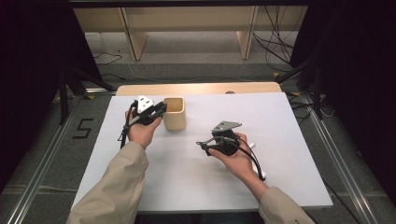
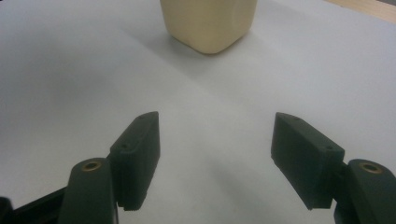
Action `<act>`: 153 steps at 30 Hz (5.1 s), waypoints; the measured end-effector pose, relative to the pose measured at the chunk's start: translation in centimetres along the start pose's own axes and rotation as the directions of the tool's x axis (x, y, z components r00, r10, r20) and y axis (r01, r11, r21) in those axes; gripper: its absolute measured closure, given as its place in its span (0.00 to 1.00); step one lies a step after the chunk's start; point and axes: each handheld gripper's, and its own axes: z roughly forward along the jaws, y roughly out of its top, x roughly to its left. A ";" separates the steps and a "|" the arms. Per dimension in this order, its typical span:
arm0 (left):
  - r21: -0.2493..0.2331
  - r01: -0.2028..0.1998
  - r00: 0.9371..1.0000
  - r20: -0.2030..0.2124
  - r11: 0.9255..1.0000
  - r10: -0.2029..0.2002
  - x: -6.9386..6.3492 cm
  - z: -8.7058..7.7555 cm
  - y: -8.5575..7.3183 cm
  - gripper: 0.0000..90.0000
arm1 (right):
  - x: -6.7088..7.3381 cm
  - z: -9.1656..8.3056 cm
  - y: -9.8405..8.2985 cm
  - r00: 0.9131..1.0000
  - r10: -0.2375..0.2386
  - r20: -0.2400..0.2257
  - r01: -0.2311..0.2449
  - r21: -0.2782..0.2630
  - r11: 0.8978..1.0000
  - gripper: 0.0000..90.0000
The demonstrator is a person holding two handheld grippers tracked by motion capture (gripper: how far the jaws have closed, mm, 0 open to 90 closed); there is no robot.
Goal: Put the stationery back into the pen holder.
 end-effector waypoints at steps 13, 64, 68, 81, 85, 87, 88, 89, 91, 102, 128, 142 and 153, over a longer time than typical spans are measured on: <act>-0.016 0.011 1.000 0.006 1.000 -0.011 0.3 -2.8 -1.5 0.66 | -0.9 -0.8 0.2 1.000 -0.003 0.011 0.003 0.008 1.000 0.35; 0.117 -0.076 0.985 0.162 0.990 0.056 -5.0 -11.0 -9.5 0.38 | -6.9 -6.0 -2.4 0.998 0.017 0.063 -0.028 0.178 0.984 0.62; 0.114 -0.075 0.983 0.176 0.991 0.055 -5.6 -10.8 -9.4 0.38 | -7.2 -6.1 -2.6 0.996 0.029 0.080 -0.043 0.176 0.983 0.61; 0.102 -0.078 0.967 0.248 0.992 0.051 -8.2 -9.8 -9.0 0.38 | -9.2 -6.7 -3.2 0.976 0.118 0.183 -0.140 0.116 0.983 0.52; 0.102 -0.089 0.962 0.265 0.991 0.059 -8.8 -9.6 -8.9 0.38 | -9.7 -6.9 -3.5 0.969 0.138 0.204 -0.164 0.115 0.980 0.56; 0.102 -0.093 0.960 0.272 0.990 0.062 -9.1 -9.5 -8.9 0.38 | -9.9 -6.9 -3.6 0.966 0.144 0.213 -0.170 0.112 0.979 0.61; 0.101 -0.095 0.960 0.274 0.990 0.064 -9.2 -9.4 -8.9 0.38 | -10.0 -6.9 -3.6 0.965 0.147 0.219 -0.175 0.112 0.978 0.62; 0.102 -0.096 0.959 0.277 0.990 0.064 -9.3 -9.4 -8.9 0.38 | -10.1 -6.9 -3.6 0.963 0.152 0.224 -0.179 0.107 0.978 0.62; 0.101 -0.095 0.958 0.281 0.990 0.063 -9.4 -9.4 -8.8 0.38 | -10.2 -7.0 -3.7 0.960 0.159 0.230 -0.187 0.103 0.977 0.62; 0.092 -0.098 0.944 0.325 0.991 0.063 -12.1 -7.7 -7.9 0.38 | -10.6 -7.0 -4.1 0.946 0.184 0.267 -0.215 0.092 0.972 0.54; 0.091 -0.140 0.915 0.393 0.986 0.094 -18.7 -2.0 -5.7 0.42 | -10.8 -6.9 -4.2 0.936 0.212 0.279 -0.240 0.068 0.968 0.49; 0.130 -0.150 0.920 0.380 0.980 0.090 -21.0 0.8 -5.1 0.49 | -10.8 -6.9 -4.3 0.937 0.212 0.277 -0.240 0.071 0.968 0.49; 0.154 -0.184 0.915 0.387 0.971 0.112 -22.2 2.8 -5.0 0.56 | -10.8 -6.8 -4.3 0.938 0.211 0.275 -0.240 0.075 0.968 0.49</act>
